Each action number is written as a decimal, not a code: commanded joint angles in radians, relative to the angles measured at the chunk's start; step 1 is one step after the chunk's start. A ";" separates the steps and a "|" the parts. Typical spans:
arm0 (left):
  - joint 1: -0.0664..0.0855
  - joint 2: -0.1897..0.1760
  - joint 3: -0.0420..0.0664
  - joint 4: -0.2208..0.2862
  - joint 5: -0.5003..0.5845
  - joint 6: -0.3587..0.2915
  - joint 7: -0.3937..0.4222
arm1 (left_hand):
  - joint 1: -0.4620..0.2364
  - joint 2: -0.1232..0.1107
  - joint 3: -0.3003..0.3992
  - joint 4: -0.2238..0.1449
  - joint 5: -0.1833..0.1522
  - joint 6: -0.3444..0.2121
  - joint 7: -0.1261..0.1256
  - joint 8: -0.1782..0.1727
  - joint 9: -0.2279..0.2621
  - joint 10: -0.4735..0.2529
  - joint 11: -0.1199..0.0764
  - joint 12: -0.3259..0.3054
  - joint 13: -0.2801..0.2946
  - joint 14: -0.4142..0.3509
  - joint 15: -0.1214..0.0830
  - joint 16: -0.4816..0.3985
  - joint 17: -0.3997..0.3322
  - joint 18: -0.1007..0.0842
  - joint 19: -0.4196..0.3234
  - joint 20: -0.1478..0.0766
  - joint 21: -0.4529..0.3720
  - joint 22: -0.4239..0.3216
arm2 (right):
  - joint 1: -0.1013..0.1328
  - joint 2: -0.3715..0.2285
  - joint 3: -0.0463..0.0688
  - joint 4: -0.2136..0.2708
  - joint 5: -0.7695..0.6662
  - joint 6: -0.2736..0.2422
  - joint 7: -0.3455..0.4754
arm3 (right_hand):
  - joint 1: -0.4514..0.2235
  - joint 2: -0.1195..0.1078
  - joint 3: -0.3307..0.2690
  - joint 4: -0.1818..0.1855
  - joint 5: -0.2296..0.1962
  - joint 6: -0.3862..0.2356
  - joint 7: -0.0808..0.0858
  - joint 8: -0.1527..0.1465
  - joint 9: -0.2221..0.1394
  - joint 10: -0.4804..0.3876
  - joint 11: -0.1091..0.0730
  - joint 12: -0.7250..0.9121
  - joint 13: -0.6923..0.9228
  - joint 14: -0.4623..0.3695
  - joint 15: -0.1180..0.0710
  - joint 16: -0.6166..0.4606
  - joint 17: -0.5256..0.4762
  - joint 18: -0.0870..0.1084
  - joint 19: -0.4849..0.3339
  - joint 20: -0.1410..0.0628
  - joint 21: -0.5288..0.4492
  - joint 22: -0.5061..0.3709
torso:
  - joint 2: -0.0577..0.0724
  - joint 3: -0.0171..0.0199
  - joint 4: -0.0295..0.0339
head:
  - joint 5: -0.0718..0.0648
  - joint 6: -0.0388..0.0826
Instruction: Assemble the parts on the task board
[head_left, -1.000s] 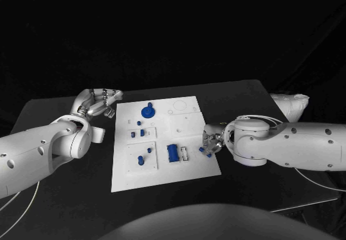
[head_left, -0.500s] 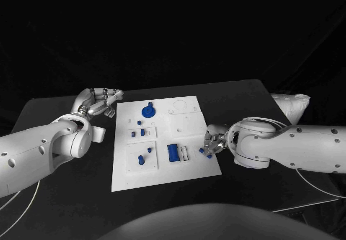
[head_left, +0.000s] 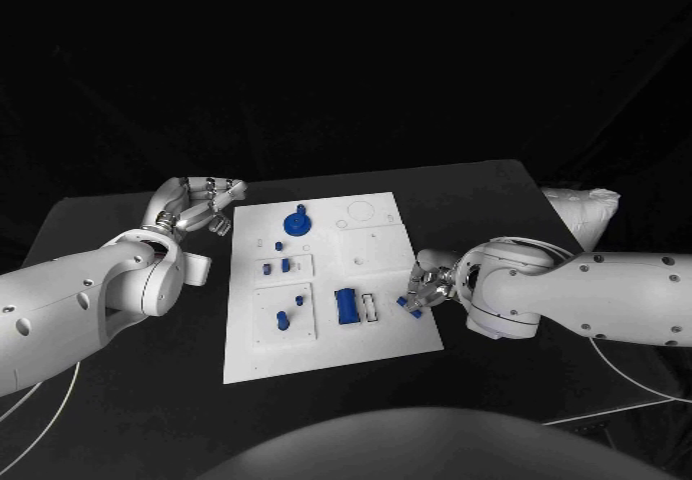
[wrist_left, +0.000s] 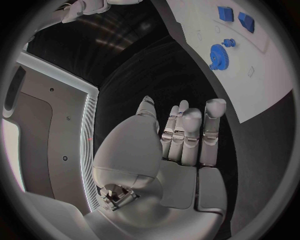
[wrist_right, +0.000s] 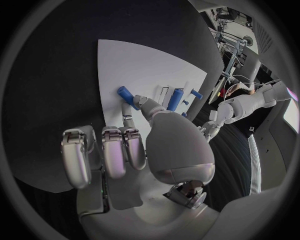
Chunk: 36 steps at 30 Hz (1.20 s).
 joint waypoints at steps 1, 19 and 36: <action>0.001 0.003 0.001 0.000 0.000 0.012 0.008 | -0.001 0.009 -0.005 -0.002 0.005 -0.002 0.000 0.005 0.000 0.003 -0.003 0.003 0.002 -0.004 0.001 0.000 0.000 0.012 -0.001 -0.002 0.003 0.001 | -0.002 0.001 -0.002 -0.003 -0.025 -0.004 -0.069 | -0.002 -0.011 0.000 -0.002 -0.004 0.007 0.001 -0.004 -0.001 0.103 -0.008 0.007 0.264 0.102 -0.007 0.004 0.263 -0.007 0.105 -0.010 0.004 0.264 | 0.000 0.0012 -0.0008 | 0.000 0.000; 0.001 0.003 0.001 0.001 0.000 0.013 0.007 | -0.001 0.009 -0.005 -0.002 0.005 -0.002 0.000 0.005 0.000 0.003 -0.003 0.003 0.002 -0.004 0.001 0.000 0.000 0.012 -0.001 -0.002 0.003 0.001 | -0.002 0.002 -0.002 0.003 -0.011 -0.083 -0.040 | -0.007 -0.014 -0.002 -0.001 -0.010 0.020 -0.002 -0.007 -0.002 0.103 -0.010 0.007 0.264 0.102 -0.008 0.004 0.263 -0.007 0.105 -0.011 0.004 0.264 | 0.000 0.0006 -0.0001 | 0.003 0.000; 0.001 0.006 0.001 -0.001 0.000 0.015 0.007 | -0.001 0.009 -0.005 -0.002 0.005 -0.002 0.000 0.005 0.000 0.003 -0.003 0.003 0.002 -0.004 0.001 0.000 0.000 0.012 -0.001 -0.002 0.003 0.001 | -0.002 0.031 -0.002 -0.021 -0.075 -0.014 -0.079 | -0.017 -0.015 -0.006 0.005 -0.023 0.015 0.001 -0.022 -0.007 0.103 -0.009 0.007 0.264 0.102 -0.008 0.004 0.263 -0.007 0.105 -0.012 0.004 0.264 | 0.001 0.0004 -0.0008 | -0.003 0.000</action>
